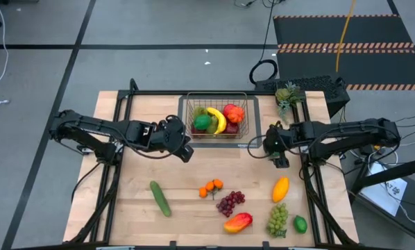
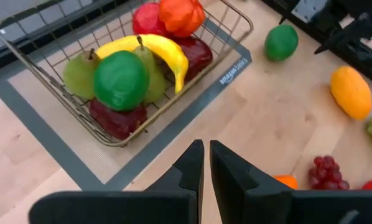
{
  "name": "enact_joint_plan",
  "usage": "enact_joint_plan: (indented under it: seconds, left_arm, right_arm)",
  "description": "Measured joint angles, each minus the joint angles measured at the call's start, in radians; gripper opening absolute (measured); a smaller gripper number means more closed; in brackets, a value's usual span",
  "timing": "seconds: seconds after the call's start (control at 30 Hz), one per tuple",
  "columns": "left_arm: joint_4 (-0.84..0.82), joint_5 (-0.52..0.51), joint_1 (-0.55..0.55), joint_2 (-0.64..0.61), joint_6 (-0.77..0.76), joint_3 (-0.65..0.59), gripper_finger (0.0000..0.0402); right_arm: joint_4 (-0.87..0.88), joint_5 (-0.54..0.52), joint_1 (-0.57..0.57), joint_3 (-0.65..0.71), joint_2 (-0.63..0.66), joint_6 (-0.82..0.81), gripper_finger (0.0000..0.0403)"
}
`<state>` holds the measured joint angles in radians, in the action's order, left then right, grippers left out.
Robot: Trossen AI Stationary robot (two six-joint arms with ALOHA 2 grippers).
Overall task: Build produce basket
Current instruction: Put the top green lime into the brown wire basket
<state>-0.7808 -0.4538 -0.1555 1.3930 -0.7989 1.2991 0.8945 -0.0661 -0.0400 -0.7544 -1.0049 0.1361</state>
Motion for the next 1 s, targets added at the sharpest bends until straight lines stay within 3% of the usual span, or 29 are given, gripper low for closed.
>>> enact_joint_plan:
  seconds: [0.47, 1.0]
  left_arm:
    - [0.029, -0.019, -0.010, 0.000, -0.015, 0.000, 0.0028]
    - [0.029, 0.008, -0.010, 0.000, 0.071, 0.000, 0.0029]
  right_arm:
    - [0.038, -0.010, -0.123, -0.017, -0.184, -0.077, 0.0399]
    - [0.071, 0.045, -0.122, -0.019, -0.246, 0.080, 0.0378]
